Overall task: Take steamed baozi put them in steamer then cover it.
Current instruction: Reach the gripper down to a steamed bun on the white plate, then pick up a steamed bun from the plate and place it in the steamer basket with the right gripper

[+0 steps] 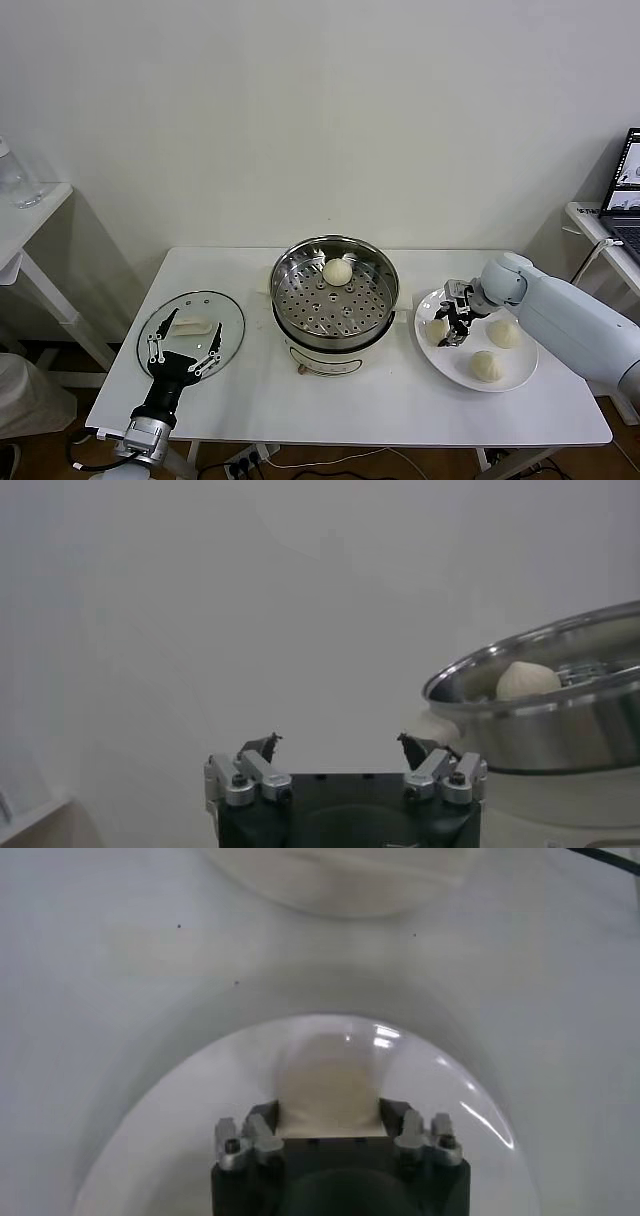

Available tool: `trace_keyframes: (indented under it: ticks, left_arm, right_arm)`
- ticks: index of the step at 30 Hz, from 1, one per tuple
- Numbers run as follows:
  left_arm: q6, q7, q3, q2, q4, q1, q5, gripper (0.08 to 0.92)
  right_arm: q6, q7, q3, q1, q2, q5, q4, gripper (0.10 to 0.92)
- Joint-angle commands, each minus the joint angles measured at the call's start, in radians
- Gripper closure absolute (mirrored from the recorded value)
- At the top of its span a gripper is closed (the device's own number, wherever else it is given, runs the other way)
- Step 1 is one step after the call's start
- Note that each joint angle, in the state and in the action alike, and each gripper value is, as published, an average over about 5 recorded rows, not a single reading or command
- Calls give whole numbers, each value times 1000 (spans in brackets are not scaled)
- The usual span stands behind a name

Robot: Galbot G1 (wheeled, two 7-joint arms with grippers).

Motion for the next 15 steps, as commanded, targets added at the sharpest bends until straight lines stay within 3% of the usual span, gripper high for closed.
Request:
trace_keyframes:
  ticks: [1, 7, 15]
  left_arm:
    - [1, -1, 1, -1, -3, 0, 0, 177]
    - [2, -1, 3, 1, -7, 0, 0, 177]
    - [5, -3, 17, 1, -9, -9, 1, 177]
  right_arm:
    - [-12, -10, -3, 10, -24, 27, 24, 363]
    - [-70, -46, -135, 157, -154, 187, 146, 364]
    - [-138, -68, -589, 712, -287, 460, 391, 364]
